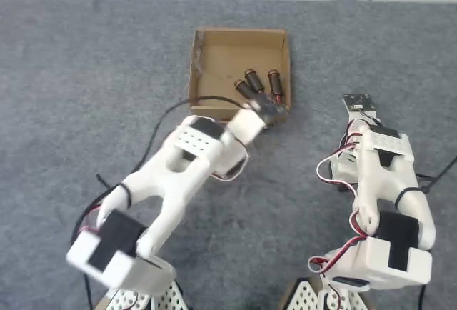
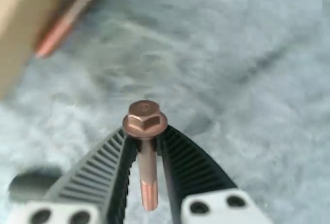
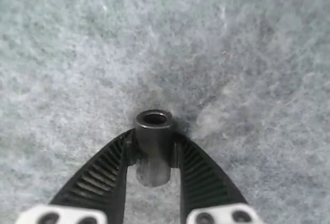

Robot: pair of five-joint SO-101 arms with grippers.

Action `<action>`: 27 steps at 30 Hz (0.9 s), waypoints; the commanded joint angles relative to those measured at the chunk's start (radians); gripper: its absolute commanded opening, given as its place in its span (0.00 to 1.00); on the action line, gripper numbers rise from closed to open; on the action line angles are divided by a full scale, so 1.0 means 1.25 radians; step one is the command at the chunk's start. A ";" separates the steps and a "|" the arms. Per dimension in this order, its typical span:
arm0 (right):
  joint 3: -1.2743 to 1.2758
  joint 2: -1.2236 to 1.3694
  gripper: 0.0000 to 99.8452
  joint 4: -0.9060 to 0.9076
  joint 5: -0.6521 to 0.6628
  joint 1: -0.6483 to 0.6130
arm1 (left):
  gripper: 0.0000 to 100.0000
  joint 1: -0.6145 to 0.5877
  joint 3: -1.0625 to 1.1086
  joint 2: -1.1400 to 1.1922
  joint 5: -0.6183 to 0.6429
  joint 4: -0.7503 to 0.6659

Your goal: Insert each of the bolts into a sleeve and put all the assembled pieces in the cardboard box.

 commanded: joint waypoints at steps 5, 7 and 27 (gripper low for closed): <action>-0.002 -0.034 0.01 -0.008 -0.010 -0.001 | 0.01 -0.130 0.051 -0.157 0.162 -0.079; -0.002 -0.034 0.01 -0.008 -0.010 -0.002 | 0.01 -0.158 0.071 -0.177 0.194 -0.097; -0.052 -0.033 0.01 -0.188 0.182 -0.071 | 0.01 -0.408 0.224 -0.244 0.298 -0.234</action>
